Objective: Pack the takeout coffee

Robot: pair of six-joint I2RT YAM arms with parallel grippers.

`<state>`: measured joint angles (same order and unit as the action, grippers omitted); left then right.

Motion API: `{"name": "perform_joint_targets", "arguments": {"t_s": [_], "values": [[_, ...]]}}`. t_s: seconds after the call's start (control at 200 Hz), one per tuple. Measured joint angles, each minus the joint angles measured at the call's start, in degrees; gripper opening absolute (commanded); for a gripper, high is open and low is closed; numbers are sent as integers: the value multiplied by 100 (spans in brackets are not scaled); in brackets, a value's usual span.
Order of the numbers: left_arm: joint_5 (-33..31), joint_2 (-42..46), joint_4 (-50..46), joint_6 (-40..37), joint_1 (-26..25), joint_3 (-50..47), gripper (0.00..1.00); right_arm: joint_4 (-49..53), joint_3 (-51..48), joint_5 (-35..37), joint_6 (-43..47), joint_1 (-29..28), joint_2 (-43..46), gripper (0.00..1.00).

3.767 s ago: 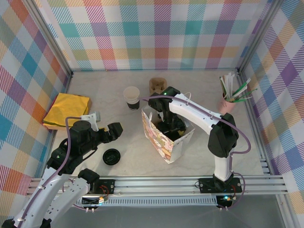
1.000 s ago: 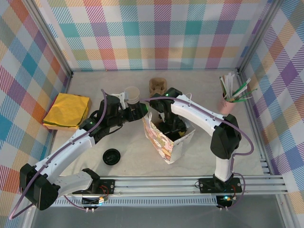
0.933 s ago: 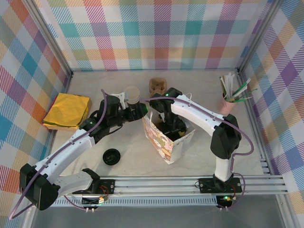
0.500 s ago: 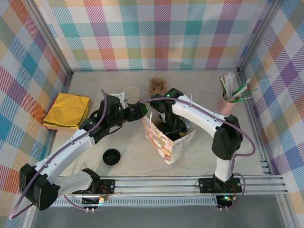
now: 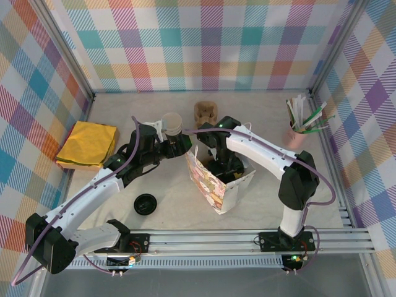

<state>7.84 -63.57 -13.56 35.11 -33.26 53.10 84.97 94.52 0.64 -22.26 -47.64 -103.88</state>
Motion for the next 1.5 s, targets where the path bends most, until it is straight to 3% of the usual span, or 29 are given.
{"name": "perform_joint_targets", "arguments": {"t_s": [1.5], "values": [[-107,31,-282,-22,0,42,95,-326,-264,-4,-2,0,155,68]]}}
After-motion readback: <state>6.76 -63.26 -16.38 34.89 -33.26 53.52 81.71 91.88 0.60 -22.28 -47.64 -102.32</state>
